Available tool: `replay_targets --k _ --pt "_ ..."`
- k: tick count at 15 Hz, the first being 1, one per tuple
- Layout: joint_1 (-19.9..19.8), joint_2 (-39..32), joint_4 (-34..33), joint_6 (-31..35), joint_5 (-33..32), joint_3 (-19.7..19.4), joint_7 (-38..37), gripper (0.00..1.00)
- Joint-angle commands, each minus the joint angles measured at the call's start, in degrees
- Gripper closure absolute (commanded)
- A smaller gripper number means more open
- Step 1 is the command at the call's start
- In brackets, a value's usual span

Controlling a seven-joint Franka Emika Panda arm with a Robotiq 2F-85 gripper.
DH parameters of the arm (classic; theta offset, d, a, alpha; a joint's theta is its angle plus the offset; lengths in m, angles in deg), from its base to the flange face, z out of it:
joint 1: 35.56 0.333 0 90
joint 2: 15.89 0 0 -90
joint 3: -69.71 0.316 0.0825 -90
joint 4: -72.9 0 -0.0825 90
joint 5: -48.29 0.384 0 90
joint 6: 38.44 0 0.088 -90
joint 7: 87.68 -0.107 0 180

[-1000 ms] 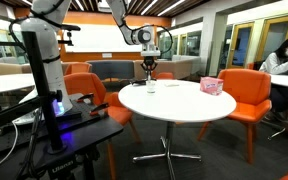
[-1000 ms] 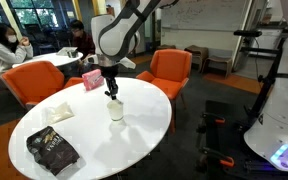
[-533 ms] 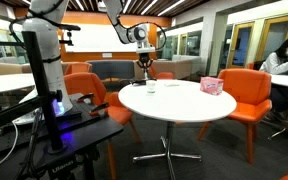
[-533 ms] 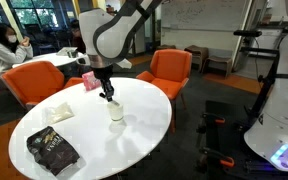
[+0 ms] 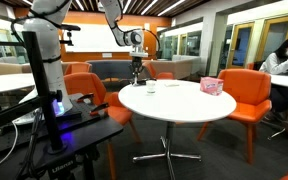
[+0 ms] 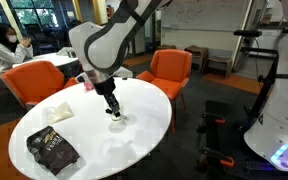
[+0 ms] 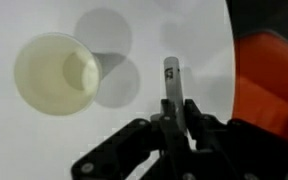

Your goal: Remove the marker from the cup and put it on the table

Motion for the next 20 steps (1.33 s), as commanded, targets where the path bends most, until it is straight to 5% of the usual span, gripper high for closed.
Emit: replay_targets --k 1,9,16,17,18,20 --pt "0.65 -4.62 -4.77 -3.79 2.06 -0.17 -3.81 0.95" --pt "1.50 -18.03 -16.67 -6.00 1.88 0.04 -5.71 0.95" --pt "1.38 -22.56 -21.94 -5.01 1.31 0.91 -2.99 0.95" --pt "1.40 -22.81 -22.27 -5.14 1.10 1.04 -2.38 0.87" --pt "1.41 -23.11 -22.68 -5.61 0.70 1.14 -1.42 0.56" --pt "2.03 -23.12 -22.55 -4.61 -0.49 0.55 -1.31 0.48"
